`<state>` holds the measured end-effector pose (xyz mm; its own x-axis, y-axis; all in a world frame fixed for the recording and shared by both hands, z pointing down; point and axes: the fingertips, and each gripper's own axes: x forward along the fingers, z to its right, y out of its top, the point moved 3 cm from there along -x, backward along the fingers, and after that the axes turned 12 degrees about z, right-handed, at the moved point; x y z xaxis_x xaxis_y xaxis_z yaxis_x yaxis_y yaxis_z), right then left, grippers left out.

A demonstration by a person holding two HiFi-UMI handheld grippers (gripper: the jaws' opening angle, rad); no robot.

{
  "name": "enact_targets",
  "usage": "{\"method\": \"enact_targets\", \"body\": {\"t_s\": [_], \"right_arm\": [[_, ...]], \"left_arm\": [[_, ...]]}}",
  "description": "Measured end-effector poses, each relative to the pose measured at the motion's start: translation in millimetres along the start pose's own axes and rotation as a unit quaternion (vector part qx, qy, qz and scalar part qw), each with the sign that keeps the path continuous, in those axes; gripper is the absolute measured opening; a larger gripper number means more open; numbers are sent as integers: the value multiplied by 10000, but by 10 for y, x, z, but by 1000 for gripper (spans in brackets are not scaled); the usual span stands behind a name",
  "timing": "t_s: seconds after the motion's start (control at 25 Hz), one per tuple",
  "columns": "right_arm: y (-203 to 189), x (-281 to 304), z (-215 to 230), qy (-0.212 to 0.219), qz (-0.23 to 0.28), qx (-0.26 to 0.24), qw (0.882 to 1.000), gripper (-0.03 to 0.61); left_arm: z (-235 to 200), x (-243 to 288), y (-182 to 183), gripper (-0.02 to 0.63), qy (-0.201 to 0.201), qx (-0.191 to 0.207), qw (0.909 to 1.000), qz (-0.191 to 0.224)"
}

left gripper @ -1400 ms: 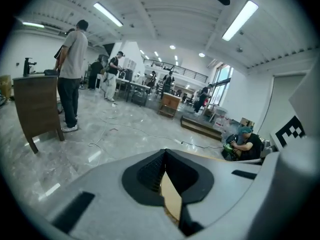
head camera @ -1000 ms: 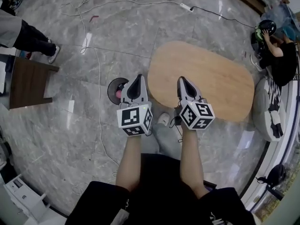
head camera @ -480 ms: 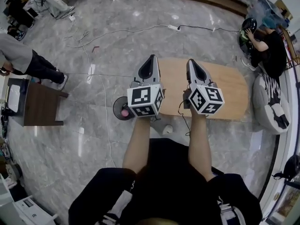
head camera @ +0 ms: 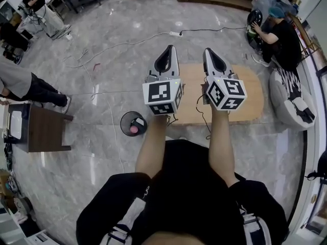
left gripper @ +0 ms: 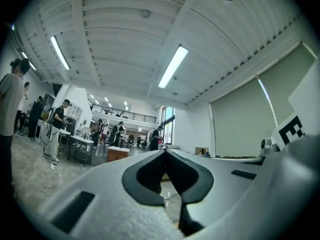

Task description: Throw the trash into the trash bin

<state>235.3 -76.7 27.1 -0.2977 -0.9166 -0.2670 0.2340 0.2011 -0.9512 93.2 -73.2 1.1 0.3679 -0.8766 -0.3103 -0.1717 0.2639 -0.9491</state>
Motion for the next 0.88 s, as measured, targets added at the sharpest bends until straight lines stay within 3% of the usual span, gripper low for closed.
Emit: {"method": "enact_targets", "body": {"t_s": [0.88], "right_arm": [[140, 20, 444, -27, 68, -229, 9997, 11]], "left_arm": [[306, 330, -116, 2, -47, 200, 9997, -115]]}}
